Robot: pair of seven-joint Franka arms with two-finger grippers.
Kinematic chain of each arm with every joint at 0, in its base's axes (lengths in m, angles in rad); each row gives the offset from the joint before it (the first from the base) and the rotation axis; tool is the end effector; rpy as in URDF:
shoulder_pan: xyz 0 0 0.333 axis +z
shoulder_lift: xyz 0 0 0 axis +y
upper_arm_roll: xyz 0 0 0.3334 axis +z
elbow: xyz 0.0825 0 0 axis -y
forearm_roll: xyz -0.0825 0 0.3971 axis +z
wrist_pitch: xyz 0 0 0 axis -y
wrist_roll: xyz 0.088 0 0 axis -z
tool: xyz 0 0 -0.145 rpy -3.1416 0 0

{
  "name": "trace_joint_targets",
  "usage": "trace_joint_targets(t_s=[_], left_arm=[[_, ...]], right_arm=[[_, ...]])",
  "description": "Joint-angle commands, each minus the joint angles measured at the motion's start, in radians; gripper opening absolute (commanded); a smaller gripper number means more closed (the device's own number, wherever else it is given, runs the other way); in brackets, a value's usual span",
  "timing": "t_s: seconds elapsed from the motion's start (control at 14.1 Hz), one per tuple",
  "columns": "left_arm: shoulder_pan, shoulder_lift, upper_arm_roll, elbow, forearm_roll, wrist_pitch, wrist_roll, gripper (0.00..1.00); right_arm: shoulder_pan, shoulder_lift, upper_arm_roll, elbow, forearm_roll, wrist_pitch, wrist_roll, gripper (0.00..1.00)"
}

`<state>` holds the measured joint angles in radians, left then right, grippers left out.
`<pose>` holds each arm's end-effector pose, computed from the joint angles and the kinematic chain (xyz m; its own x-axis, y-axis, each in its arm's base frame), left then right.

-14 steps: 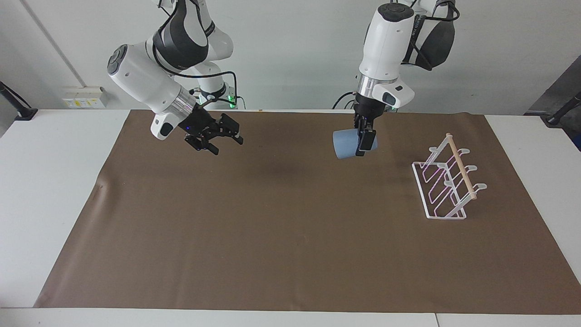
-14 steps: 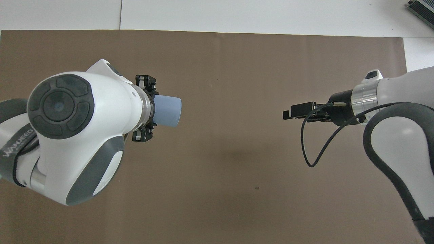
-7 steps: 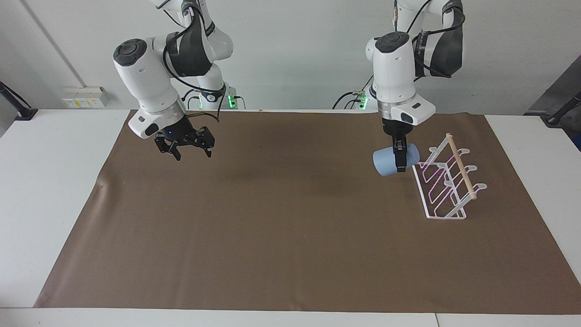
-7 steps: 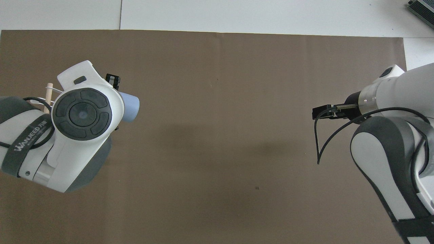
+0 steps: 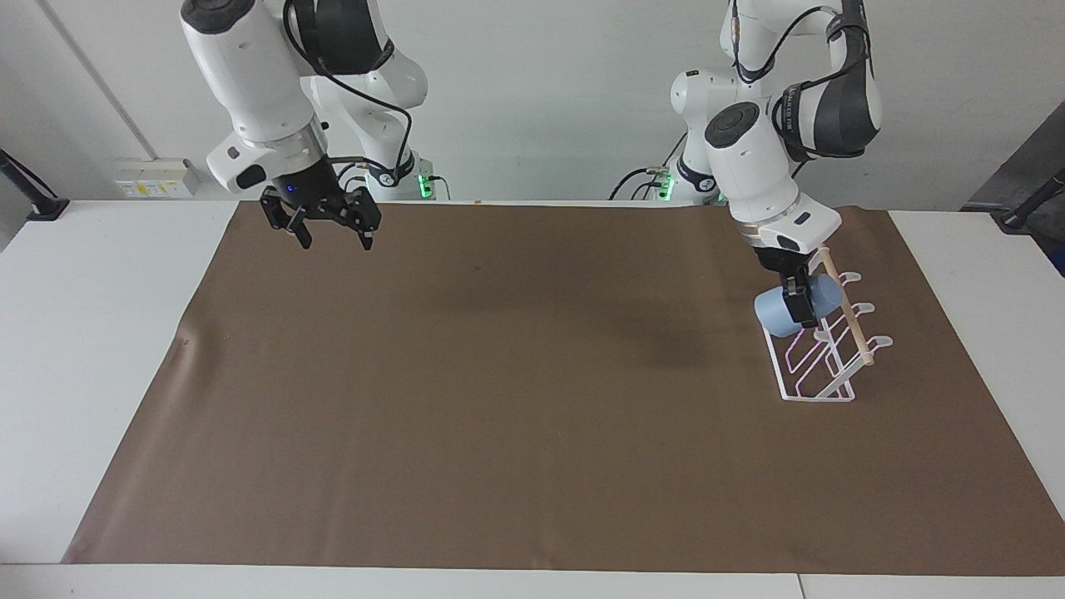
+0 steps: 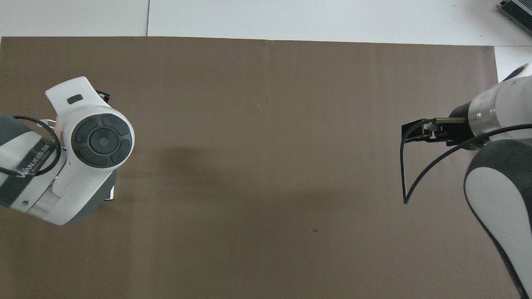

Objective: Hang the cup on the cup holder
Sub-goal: 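Move the cup with the left gripper over the wire rack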

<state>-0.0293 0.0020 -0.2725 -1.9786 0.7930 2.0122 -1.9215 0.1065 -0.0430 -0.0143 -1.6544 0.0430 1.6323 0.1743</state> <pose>0.5773 -0.1099 0.4671 0.1703 0.7470 0.6426 0.9305 -0.3365 0.1445 0.5563 0.0573 0.5930 0.9963 -0.0845 0.0130 -0.0838 -0.9954 -0.0465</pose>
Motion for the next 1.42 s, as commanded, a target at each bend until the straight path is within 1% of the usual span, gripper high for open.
trace_joint_targets(t_s=[0.0, 0.07, 0.21, 0.28, 0.35, 0.57, 0.78, 0.85, 0.92, 0.99, 1.06, 1.28, 1.35], left_arm=[[0.034, -0.001, -0.007, -0.026, 0.110, 0.022, -0.051, 0.00], [0.051, 0.000, -0.007, -0.026, 0.133, 0.020, -0.056, 0.00], [0.055, 0.001, -0.007, -0.029, 0.187, 0.028, -0.079, 0.00], [0.057, 0.013, -0.007, -0.029, 0.192, 0.030, -0.086, 0.00], [0.064, 0.016, -0.008, -0.034, 0.209, 0.033, -0.094, 0.00], [0.061, 0.004, -0.008, -0.098, 0.221, 0.071, -0.116, 0.00], [0.084, 0.015, -0.008, -0.103, 0.247, 0.134, -0.122, 0.00], [0.089, 0.018, -0.007, -0.109, 0.252, 0.140, -0.122, 0.00], [0.092, 0.038, -0.007, -0.112, 0.291, 0.140, -0.138, 0.00], [0.089, 0.061, -0.008, -0.117, 0.349, 0.137, -0.198, 0.00], [0.091, 0.073, -0.008, -0.121, 0.371, 0.138, -0.233, 0.00], [0.089, 0.081, -0.008, -0.125, 0.374, 0.138, -0.241, 0.00], [0.088, 0.081, -0.008, -0.125, 0.374, 0.138, -0.240, 0.21]], right_arm=[[-0.033, -0.018, -0.013, 0.086, -0.020, -0.121, 0.019, 1.00], [-0.048, -0.026, -0.018, 0.116, -0.023, -0.147, 0.016, 1.00], [-0.054, -0.029, -0.022, 0.119, -0.035, -0.158, 0.001, 1.00], [-0.054, -0.031, -0.022, 0.116, -0.035, -0.155, 0.001, 1.00], [-0.053, -0.035, -0.021, 0.107, -0.035, -0.152, -0.005, 1.00], [-0.053, -0.046, -0.019, 0.084, -0.035, -0.160, -0.056, 1.00], [-0.056, -0.066, -0.021, 0.030, -0.038, -0.143, -0.058, 1.00], [-0.064, -0.057, -0.022, 0.024, -0.038, -0.135, -0.064, 1.00], [-0.080, -0.048, -0.022, 0.013, -0.038, -0.108, -0.093, 1.00], [-0.090, -0.051, -0.022, -0.010, -0.038, -0.077, -0.116, 1.00], [-0.085, -0.051, -0.022, -0.007, -0.038, -0.083, -0.113, 1.00], [-0.082, -0.060, -0.021, -0.016, -0.038, -0.106, -0.110, 1.00], [-0.085, -0.060, -0.019, -0.016, -0.038, -0.106, -0.117, 1.00]])
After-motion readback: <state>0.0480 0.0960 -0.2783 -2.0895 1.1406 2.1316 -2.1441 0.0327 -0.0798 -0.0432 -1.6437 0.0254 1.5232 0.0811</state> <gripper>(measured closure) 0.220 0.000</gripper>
